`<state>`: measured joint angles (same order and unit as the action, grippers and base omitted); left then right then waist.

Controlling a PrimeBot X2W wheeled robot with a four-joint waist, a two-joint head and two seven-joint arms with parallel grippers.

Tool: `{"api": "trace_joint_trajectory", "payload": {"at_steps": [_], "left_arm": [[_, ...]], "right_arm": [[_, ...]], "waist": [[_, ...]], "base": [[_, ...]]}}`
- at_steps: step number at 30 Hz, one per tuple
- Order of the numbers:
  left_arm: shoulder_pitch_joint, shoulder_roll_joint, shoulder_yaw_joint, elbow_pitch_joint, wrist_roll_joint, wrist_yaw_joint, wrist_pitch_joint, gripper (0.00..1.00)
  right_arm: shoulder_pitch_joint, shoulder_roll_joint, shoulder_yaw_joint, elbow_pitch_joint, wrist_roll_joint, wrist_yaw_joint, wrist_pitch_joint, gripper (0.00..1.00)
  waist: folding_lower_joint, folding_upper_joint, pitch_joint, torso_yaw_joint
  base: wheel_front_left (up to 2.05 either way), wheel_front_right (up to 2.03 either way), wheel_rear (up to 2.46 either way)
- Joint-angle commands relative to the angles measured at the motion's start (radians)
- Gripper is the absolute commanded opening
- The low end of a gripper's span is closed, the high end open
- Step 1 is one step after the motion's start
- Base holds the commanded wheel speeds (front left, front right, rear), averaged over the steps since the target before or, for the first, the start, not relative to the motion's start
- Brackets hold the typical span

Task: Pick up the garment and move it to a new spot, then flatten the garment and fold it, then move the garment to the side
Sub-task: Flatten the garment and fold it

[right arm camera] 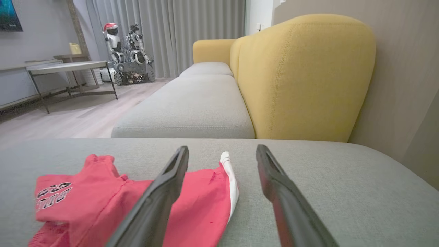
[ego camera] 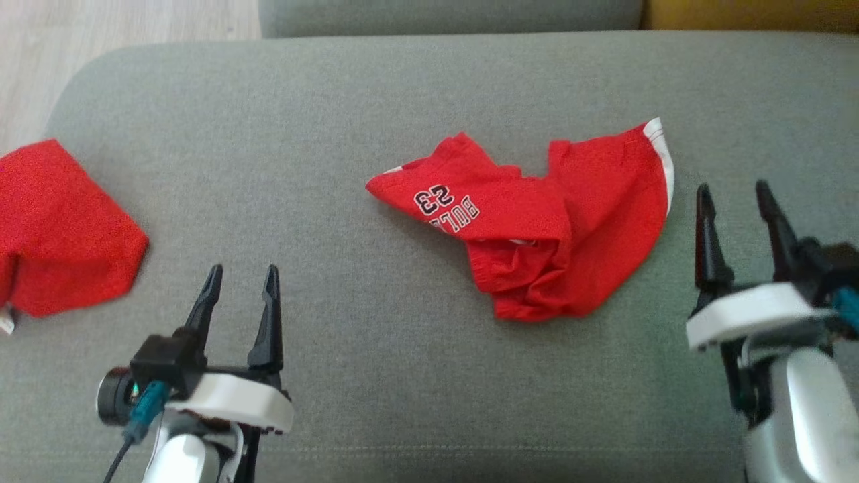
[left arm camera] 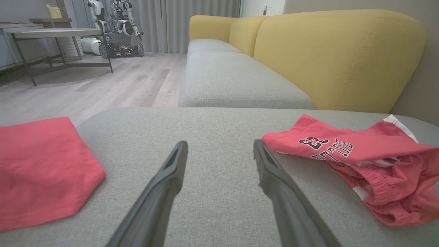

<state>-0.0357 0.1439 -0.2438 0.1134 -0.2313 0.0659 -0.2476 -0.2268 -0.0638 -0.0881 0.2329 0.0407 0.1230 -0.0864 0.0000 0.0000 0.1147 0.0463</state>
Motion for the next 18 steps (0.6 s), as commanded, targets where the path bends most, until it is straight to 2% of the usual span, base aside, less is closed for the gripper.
{"api": "trace_joint_trajectory", "payload": {"at_steps": [1, 10, 18], "left_arm": [[-0.012, 0.023, 0.042, -0.038, -0.008, 0.01, 0.002, 1.0], [0.022, 0.039, 0.045, -0.066, -0.01, 0.027, 0.027, 1.0], [0.026, 0.043, 0.038, -0.086, -0.013, 0.034, 0.037, 1.0]], "right_arm": [[0.032, 0.008, 0.039, -0.095, 0.021, 0.008, 0.017, 1.0], [0.206, 0.013, 0.076, -0.285, 0.095, 0.008, 0.083, 1.0], [0.234, 0.013, 0.076, -0.321, 0.116, 0.008, 0.1, 1.0]], "waist": [[0.0, 0.0, -0.023, -0.006], [0.0, 0.0, -0.047, -0.011], [0.0, 0.0, -0.042, -0.012]], "base": [[0.0, 0.0, 0.0], [0.0, 0.0, 0.0], [0.0, 0.0, 0.0]]}}
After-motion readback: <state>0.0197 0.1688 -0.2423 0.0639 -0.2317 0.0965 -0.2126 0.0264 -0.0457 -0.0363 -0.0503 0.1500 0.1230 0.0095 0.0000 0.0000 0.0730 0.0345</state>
